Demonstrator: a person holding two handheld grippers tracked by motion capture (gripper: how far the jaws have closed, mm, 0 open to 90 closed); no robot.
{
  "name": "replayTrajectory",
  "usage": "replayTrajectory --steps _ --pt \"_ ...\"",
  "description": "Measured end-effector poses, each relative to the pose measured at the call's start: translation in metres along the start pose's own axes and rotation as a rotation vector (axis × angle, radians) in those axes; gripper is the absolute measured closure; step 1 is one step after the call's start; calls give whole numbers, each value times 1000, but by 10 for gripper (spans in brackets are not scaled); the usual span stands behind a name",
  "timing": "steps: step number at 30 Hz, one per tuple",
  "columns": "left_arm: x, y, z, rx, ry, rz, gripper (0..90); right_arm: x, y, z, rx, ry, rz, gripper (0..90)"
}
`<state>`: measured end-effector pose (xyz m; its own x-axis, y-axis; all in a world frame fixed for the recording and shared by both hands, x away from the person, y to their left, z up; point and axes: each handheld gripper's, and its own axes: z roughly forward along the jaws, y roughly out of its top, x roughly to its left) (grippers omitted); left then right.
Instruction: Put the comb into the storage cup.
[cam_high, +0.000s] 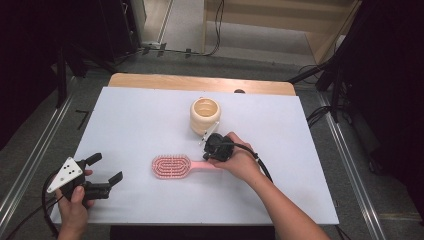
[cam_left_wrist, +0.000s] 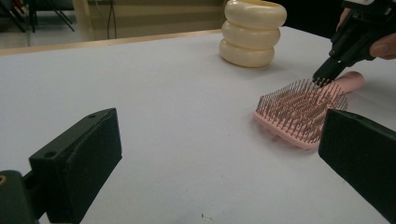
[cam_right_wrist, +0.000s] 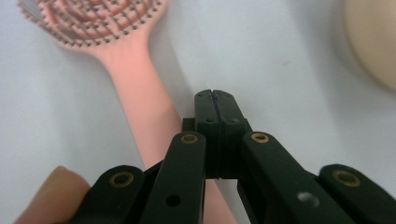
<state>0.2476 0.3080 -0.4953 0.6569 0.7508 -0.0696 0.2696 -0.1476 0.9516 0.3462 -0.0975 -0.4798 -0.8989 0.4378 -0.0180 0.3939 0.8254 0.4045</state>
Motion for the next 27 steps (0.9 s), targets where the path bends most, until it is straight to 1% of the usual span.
replayTrajectory --steps 1,2,3,4,5,7,9,10,11,12,13,14,15,16,17,19,20,21,22,23,24,26,27 --pt "0 0 0 0 0 0 0 6 -3 -1 4 0 3 879" --pt "0 0 0 1 0 2 0 6 -3 -1 4 0 3 879" --pt "0 0 0 2 0 2 0 11 -5 -3 5 4 -5 879" --pt "0 0 0 2 0 2 0 11 -5 -3 5 4 -5 879" --pt "0 0 0 3 1 2 0 16 -8 -5 10 14 -9 879" --pt "0 0 0 4 2 3 0 17 -9 -5 8 18 -16 880" --pt "0 0 0 3 2 2 0 21 -12 -7 22 27 -20 879" --pt "0 0 0 3 1 2 0 24 -13 -8 32 27 -41 879" --pt "0 0 0 4 2 4 0 24 -13 -8 32 27 -41 879" --pt "0 0 0 5 3 4 0 26 -13 -10 23 8 -51 787" --pt "0 0 0 5 3 4 0 26 -13 -10 23 8 -51 787" --pt "-1 0 0 5 3 3 0 26 -11 -18 -16 -40 -13 675" --pt "-1 0 0 5 4 3 0 26 -11 -18 -16 -40 -13 675" --pt "-1 0 0 5 3 3 0 25 -10 -20 -29 -41 -9 636" --pt "0 0 0 5 4 3 0 24 -9 -24 -50 -39 -4 560" --pt "0 0 0 6 4 4 0 24 -5 -28 -57 -15 -5 399" --pt "0 0 0 6 4 4 0 27 0 -28 -42 -6 -26 154" --pt "0 0 0 6 3 4 0 27 0 -28 -42 -6 -26 154" --pt "0 0 0 6 3 4 0 30 5 -25 -2 25 -25 0" --pt "0 0 0 6 3 4 0 30 5 -25 -2 25 -25 0" --pt "0 0 0 6 3 4 0 33 7 -21 14 5 -18 0" --pt "0 0 0 5 2 3 0 34 8 -19 22 7 -14 0" --pt "0 0 0 5 1 3 0 35 9 -16 29 22 -21 0"
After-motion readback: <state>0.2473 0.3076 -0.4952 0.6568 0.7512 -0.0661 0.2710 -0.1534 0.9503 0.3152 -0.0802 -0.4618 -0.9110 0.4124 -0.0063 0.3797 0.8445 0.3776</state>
